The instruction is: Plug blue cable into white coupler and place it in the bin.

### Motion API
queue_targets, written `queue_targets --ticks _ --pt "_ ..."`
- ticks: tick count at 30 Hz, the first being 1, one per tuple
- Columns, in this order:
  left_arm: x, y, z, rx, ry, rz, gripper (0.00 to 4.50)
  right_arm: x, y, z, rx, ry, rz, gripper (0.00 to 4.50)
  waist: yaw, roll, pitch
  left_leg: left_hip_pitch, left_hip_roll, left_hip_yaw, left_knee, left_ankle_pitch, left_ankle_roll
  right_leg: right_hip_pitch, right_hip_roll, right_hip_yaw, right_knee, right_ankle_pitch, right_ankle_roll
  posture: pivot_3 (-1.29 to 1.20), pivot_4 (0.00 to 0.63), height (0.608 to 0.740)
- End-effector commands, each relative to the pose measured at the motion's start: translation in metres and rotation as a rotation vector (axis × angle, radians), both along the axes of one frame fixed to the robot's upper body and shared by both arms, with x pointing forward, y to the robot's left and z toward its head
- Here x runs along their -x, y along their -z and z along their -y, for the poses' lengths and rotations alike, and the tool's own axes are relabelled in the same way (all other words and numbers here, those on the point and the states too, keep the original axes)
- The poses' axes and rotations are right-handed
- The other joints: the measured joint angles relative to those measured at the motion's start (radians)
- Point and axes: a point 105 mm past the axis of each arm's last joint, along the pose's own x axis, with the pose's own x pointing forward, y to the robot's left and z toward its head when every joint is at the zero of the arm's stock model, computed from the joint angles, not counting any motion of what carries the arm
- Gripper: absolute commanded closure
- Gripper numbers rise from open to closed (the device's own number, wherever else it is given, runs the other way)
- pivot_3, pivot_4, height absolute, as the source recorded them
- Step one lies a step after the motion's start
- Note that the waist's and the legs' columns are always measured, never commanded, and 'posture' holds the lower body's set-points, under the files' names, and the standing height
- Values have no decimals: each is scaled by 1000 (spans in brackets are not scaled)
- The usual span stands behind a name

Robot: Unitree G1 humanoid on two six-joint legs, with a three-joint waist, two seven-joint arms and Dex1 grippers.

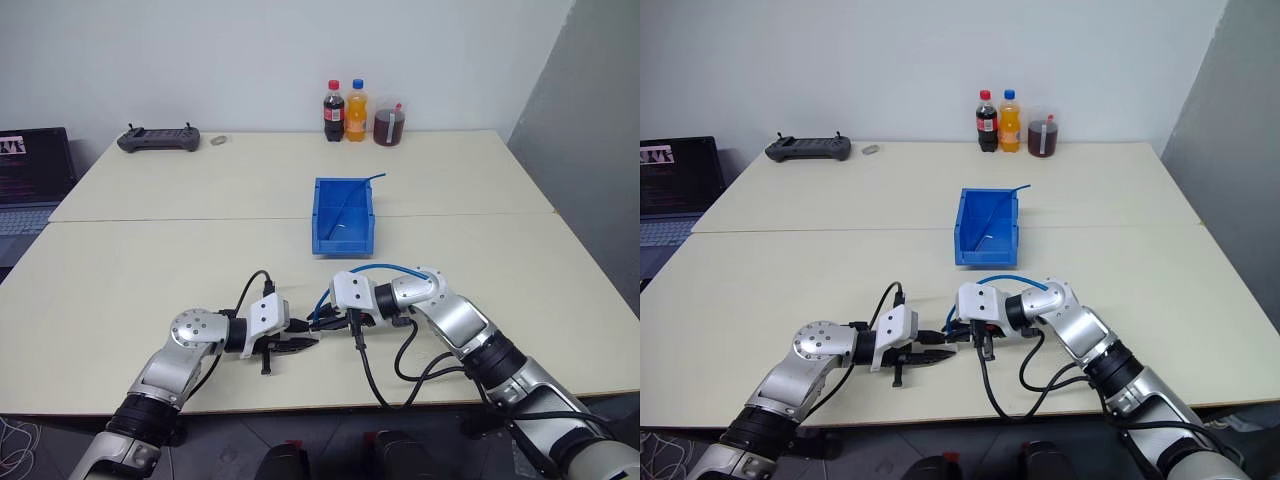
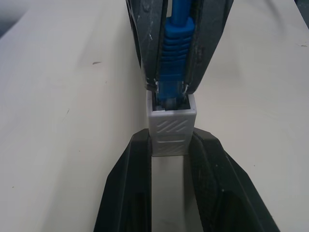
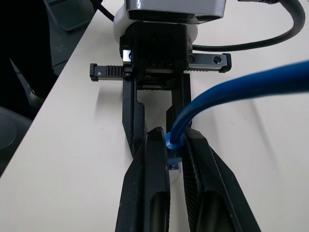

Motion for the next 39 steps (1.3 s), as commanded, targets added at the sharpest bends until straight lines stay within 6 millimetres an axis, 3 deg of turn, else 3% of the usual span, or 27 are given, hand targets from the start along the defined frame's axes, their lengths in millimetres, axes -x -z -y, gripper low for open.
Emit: queue_targets --ticks 1,3,6,11,14,17,20,27,33,34,39 --pt "7 -4 3 -3 45 16 3720 -10 67 44 214 227 -209 4387 0 0 0 0 0 0 0 0 0 0 0 0 0 0 0 0 150 740" --pt "6 -6 3 9 33 22 3720 -13 56 43 154 262 -221 4387 0 0 0 0 0 0 0 0 0 0 0 0 0 0 0 0 150 740" --pt "5 -18 5 59 -1 30 2867 -16 35 41 58 314 -252 4387 1 1 1 -1 0 0 0 0 0 -1 0 0 0 0 0 0 150 740" --pt "5 -62 2 194 -143 70 1955 -24 -31 38 -190 437 -380 4387 7 0 10 -8 0 0 0 0 0 -6 -2 0 0 0 0 0 150 740" --pt "9 -77 -1 233 -217 87 1251 -32 -64 42 -292 503 -456 4387 10 0 16 -19 0 -2 2 1 -1 -14 -2 -2 0 1 0 0 150 740" --pt "9 -93 1 301 -298 107 556 -50 -85 48 -345 604 -509 4387 9 -1 16 -28 -2 -2 2 1 -1 -24 -3 -1 0 5 -1 0 150 740" --pt "1 -113 1 397 -421 143 31 -83 -106 56 -388 716 -550 4387 10 -1 17 -38 -3 -3 2 1 -2 -32 -3 -2 0 6 -1 0 150 740" --pt "-7 -122 3 512 -627 185 31 -147 -136 73 -427 926 -515 4387 12 -2 20 -39 -5 -1 2 1 -1 -32 -4 0 -2 6 -1 0 150 740" --pt "-12 -123 6 563 -726 207 31 -170 -145 82 -428 1013 -440 4387 17 -2 21 -40 -4 1 2 1 -1 -33 -4 1 -4 6 -1 0 150 740" --pt "-12 -122 8 563 -726 205 0 -171 -145 82 -429 1017 -439 3702 19 -2 21 -40 -4 1 2 1 -2 -33 -4 1 -4 6 -1 0 150 740" --pt "-12 -122 14 576 -718 187 0 -175 -148 84 -425 1033 -410 2771 21 -2 21 -40 -4 1 2 1 -2 -33 -4 1 -3 6 -1 0 150 740"
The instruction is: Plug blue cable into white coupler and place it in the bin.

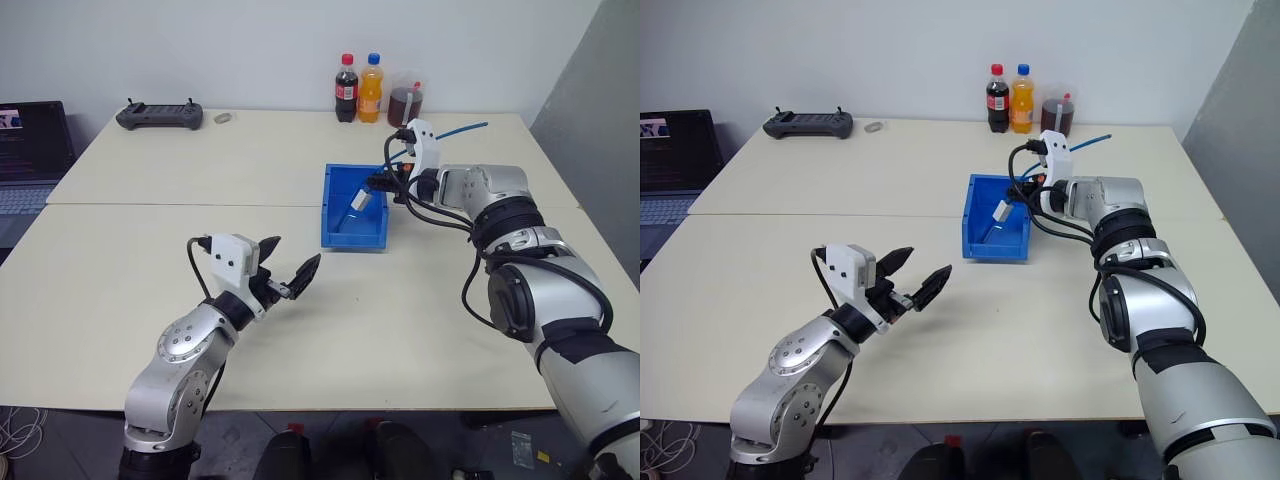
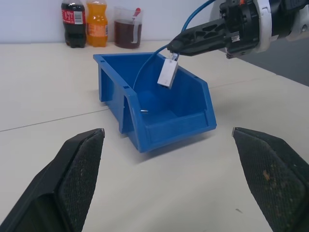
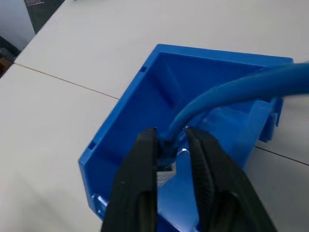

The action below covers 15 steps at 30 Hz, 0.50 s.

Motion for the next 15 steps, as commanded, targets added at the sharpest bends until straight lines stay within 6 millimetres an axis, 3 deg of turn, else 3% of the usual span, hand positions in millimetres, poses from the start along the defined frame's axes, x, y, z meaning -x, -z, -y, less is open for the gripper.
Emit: queue_targets --ticks 1,11,15 --pt "4 -14 7 9 22 60 0 -5 -31 -1 -14 2 98 2538 0 0 0 0 0 0 0 0 0 0 0 0 0 0 0 0 150 740" --pt "-4 -14 17 14 52 47 0 -9 -48 14 30 35 168 28 6 0 0 0 0 0 0 0 0 0 0 0 1 0 0 0 150 740" --pt "-9 -10 13 12 18 18 0 -9 -48 35 100 53 208 6 7 1 0 0 0 0 1 0 0 0 0 0 1 0 0 0 150 740"
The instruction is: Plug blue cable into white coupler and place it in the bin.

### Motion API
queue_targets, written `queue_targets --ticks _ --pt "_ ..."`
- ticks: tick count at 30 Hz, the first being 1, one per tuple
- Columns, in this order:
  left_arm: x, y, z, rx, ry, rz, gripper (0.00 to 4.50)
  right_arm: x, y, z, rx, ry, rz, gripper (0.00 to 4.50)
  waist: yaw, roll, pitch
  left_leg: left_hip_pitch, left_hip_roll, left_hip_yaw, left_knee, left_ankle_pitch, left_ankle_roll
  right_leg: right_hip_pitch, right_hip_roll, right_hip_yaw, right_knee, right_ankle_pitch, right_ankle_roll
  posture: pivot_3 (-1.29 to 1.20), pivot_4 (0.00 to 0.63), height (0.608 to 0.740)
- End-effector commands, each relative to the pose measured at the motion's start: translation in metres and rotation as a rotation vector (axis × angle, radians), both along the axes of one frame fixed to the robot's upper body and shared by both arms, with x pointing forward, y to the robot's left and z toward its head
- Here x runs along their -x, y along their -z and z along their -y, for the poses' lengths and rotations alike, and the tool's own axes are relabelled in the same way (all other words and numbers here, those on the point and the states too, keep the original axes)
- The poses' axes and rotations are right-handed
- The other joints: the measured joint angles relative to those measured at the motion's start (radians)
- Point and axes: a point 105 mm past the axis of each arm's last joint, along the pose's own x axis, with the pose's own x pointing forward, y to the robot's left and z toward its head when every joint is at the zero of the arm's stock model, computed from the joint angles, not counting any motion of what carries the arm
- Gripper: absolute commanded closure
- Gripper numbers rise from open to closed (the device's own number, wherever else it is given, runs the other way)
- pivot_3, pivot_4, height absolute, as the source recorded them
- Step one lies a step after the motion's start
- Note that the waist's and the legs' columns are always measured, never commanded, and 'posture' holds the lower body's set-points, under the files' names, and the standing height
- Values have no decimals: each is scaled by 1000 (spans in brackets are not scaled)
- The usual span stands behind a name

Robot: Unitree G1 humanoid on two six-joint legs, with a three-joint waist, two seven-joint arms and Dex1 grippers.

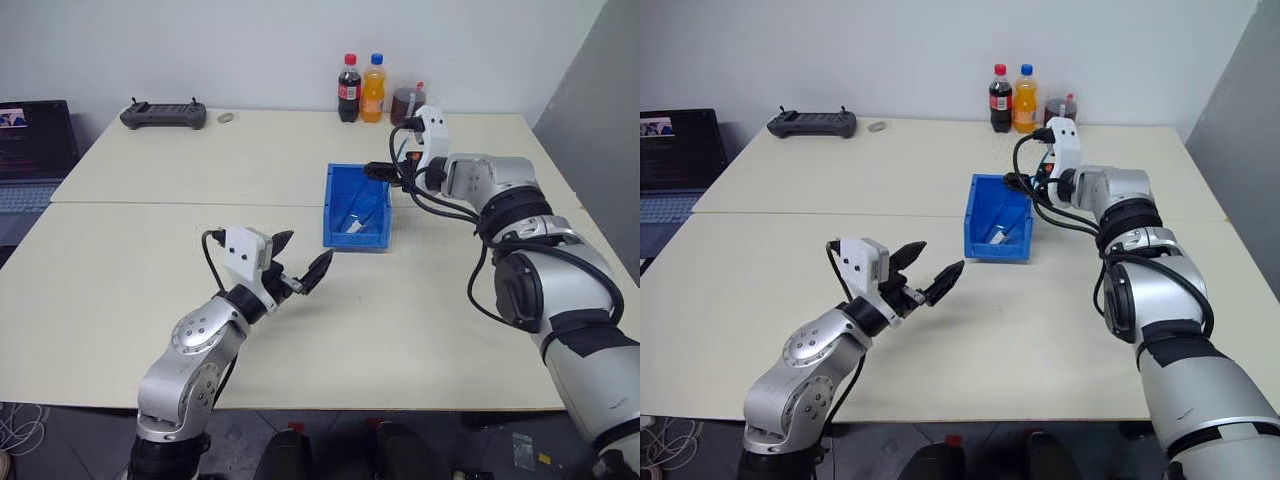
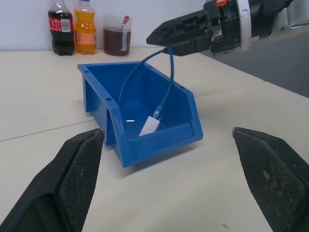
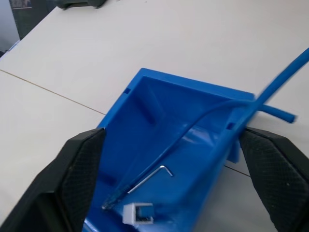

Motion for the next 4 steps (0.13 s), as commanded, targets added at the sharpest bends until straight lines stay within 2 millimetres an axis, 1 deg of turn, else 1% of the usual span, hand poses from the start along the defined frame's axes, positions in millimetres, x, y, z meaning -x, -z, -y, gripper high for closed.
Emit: queue_targets --ticks 1,4 --pt "-3 -3 -2 3 -39 -5 0 -1 -24 22 65 22 120 6 0 0 0 0 0 0 0 0 0 0 0 0 0 0 0 0 150 740" --pt "-4 -2 -6 -7 -74 -11 0 4 -20 41 109 58 180 6 2 0 0 0 0 -1 0 0 0 0 0 0 0 0 0 0 150 740"
